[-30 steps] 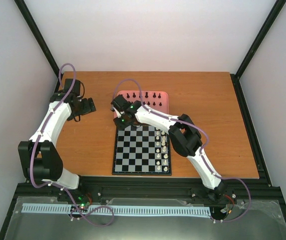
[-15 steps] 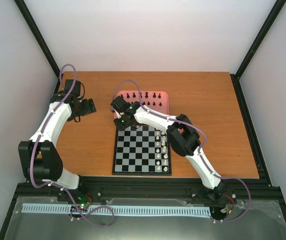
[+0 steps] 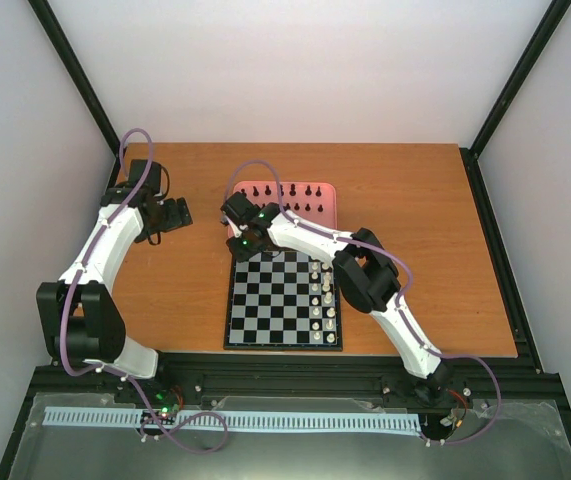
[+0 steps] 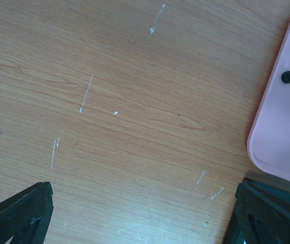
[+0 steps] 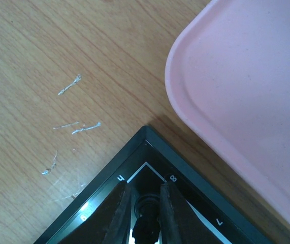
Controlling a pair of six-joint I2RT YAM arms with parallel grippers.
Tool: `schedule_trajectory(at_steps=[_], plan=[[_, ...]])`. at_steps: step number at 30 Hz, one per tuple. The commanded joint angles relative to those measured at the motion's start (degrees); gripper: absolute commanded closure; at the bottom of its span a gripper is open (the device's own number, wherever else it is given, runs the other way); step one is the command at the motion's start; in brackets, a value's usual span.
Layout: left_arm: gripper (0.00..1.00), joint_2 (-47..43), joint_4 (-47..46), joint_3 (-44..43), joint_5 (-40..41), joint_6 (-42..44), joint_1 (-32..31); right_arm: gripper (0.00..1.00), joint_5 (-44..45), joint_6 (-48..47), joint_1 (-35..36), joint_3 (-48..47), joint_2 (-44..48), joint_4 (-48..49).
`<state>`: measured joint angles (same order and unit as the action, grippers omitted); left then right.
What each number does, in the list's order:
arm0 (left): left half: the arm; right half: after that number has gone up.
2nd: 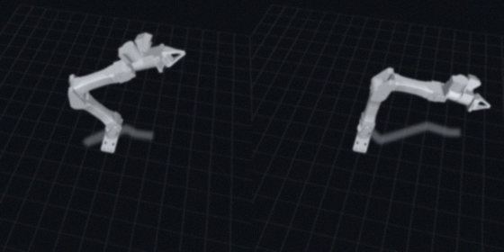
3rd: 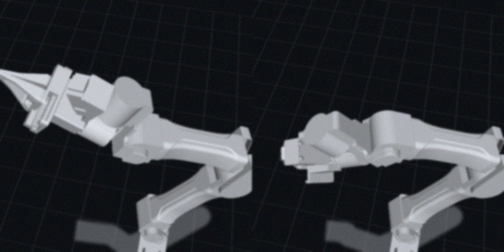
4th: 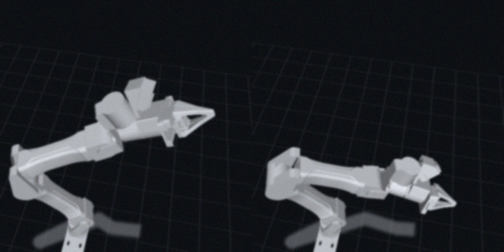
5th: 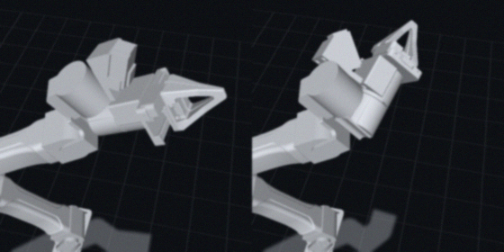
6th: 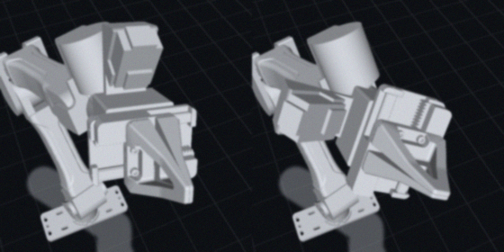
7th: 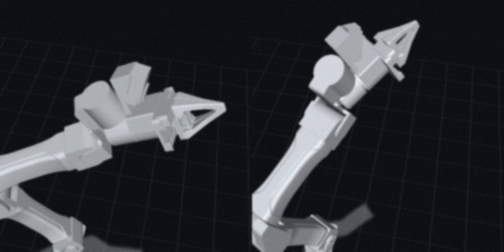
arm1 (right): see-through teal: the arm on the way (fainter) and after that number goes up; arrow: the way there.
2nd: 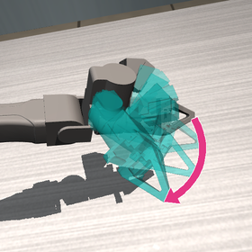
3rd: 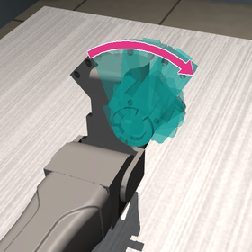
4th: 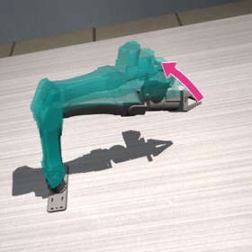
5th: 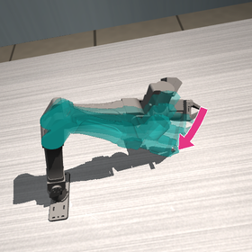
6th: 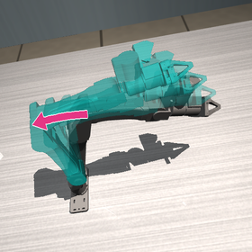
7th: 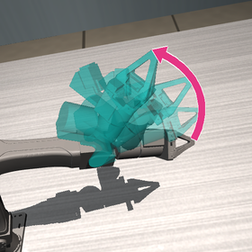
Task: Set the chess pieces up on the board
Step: Place the chess piece on the chessboard, then pick up the chess piece from the storage box.
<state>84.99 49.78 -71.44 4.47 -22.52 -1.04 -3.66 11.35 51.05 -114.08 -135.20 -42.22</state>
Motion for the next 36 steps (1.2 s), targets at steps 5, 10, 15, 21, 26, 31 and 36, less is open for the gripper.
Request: schedule_trajectory(at_steps=[5,10,15,21,26,31,36], plan=[[0.0,-1.25,-0.74,0.15,-0.33,0.96,-0.02,0.79,-2.04,-0.7,0.81,-0.53,-0.77,-0.54],[0.0,-1.49,-0.73,0.25,-0.42,0.87,-0.01,0.73,-0.06,-0.81,0.81,-0.71,-0.44,-0.89],[0.0,-1.47,-0.8,0.18,-0.42,0.84,0.02,0.62,2.21,-0.73,0.81,-0.78,0.07,-1.28],[0.0,-1.31,-0.82,-0.14,-0.67,0.88,0.03,0.53,2.17,-1.51,0.81,-1.07,2.57,-1.05],[0.0,-1.25,-0.64,-0.57,-0.6,1.03,-0.02,0.46,4.22,-2.61,0.6,-3.77,6.78,-3.35],[0.0,-1.16,-0.47,-0.94,-0.58,1.03,-0.01,0.41,4.66,-1.9,-2.23,-6.59,10.23,-5.79],[0.0,-0.89,-0.3,-1.52,-1.05,0.86,-0.02,0.41,3.2,1.94,-9.97,-8.1,9.95,-5.93]])
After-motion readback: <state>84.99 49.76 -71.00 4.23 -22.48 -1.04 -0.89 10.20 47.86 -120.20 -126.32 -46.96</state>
